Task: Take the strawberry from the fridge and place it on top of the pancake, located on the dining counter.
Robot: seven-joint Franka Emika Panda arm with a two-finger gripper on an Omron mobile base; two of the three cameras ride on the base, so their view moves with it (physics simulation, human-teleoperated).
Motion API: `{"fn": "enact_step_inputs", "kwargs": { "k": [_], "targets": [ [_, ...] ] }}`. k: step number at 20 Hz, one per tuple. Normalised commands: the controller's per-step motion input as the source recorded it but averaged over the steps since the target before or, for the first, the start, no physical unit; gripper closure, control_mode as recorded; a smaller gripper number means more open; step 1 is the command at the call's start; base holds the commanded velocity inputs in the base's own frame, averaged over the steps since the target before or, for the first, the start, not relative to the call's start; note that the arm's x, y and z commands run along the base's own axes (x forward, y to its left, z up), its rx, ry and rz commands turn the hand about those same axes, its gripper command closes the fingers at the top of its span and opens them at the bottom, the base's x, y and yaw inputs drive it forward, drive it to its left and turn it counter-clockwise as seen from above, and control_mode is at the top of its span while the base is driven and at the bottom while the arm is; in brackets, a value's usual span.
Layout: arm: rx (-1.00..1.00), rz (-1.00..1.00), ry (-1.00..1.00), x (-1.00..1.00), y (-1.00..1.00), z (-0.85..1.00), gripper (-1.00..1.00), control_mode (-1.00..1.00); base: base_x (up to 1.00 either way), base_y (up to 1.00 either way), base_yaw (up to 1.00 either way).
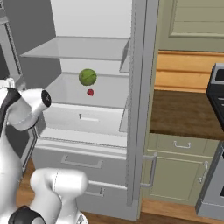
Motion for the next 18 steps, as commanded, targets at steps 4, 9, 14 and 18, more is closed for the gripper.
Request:
{"fn": "enact_step_inputs", "kwargs": {
  "k": [4, 9, 14, 18],
  "targets": [
    [-0.05, 0.0, 0.08, 0.0, 0.69, 0.0, -1.0, -1.0, 0.0, 0.0, 0.0],
    [-0.05, 0.0, 0.1, 0.0, 0.53, 0.0, -1.0, -1.0, 0.0, 0.0, 0.0],
    [-0.02, -0.01, 0.01, 0.0, 0.19, 0.0, -1.0, -1.0, 0.0, 0.0, 0.0],
    [0.0, -0.05, 0.06, 0.0, -0.06, 0.0, -1.0, -1.0, 0.0, 0.0, 0.0]
  ]
}}
